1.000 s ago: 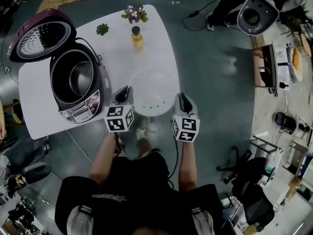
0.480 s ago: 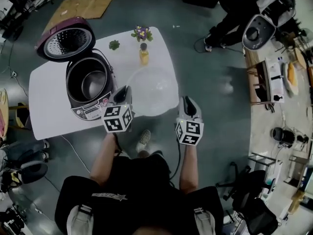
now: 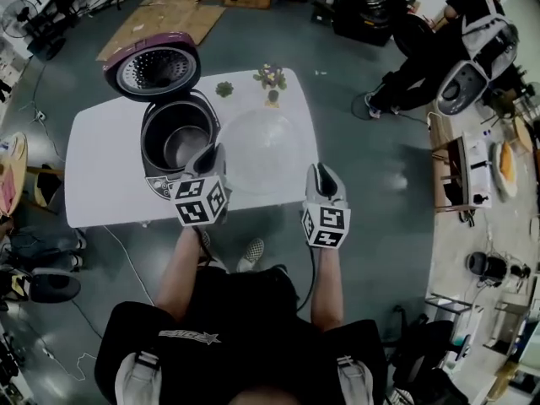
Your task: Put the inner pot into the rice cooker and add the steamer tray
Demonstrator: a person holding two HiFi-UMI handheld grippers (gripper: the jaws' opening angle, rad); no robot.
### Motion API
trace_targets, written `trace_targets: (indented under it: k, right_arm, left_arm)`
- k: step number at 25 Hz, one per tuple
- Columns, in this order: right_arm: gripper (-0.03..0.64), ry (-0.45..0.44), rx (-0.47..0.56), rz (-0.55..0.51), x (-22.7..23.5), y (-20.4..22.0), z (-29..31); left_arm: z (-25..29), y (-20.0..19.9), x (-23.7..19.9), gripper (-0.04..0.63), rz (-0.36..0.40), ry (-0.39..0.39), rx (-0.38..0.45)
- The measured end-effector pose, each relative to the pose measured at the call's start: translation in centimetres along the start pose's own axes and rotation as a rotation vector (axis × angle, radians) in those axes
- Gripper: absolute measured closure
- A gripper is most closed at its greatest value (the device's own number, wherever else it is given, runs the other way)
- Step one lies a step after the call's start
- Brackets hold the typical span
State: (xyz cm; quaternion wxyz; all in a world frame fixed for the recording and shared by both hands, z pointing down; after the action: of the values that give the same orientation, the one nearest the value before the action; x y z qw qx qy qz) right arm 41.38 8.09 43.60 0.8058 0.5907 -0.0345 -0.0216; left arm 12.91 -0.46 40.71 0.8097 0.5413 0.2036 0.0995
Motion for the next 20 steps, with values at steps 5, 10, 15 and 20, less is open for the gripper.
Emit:
trace_targets:
  k: [5, 10, 15, 20]
  right_arm:
    - [0.554, -0.077, 0.024, -0.027, -2.9, -1.5, 1.6]
    - [0.554, -0.138, 0.039, -0.047, -6.5, -3.6, 4.2]
    - [0.554, -0.191, 0.048, -0.062, -10.2, -5.1, 6.2]
    - [0.554, -0.225, 0.056, -0.074, -13.0, -5.9, 7.9]
  left_arm:
    - [-2.4, -1.4, -3.1, 0.566, -0.026, -0.078, 0.057]
    - [-4.5, -3.2, -7.5, 0.566, -0.052, -0.146, 0.086]
    - [-6.4, -4.4, -11.8, 0.566, -0.074, -0.208, 0.11]
    - [-7.5, -4.9, -15.1, 0.566, -0.097, -0.252, 0.123]
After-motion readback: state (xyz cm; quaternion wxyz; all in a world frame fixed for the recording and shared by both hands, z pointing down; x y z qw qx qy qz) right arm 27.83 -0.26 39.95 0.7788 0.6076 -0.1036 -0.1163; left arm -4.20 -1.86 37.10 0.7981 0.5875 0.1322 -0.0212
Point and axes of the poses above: the fingertips, and each gripper's own axes: z forward along the fingers, x to its right, y out of its underside, the point moved 9 cm from there along -z, backward along the fingers, and after that the axes turned 1 degree about z, right-handed, at the moved point
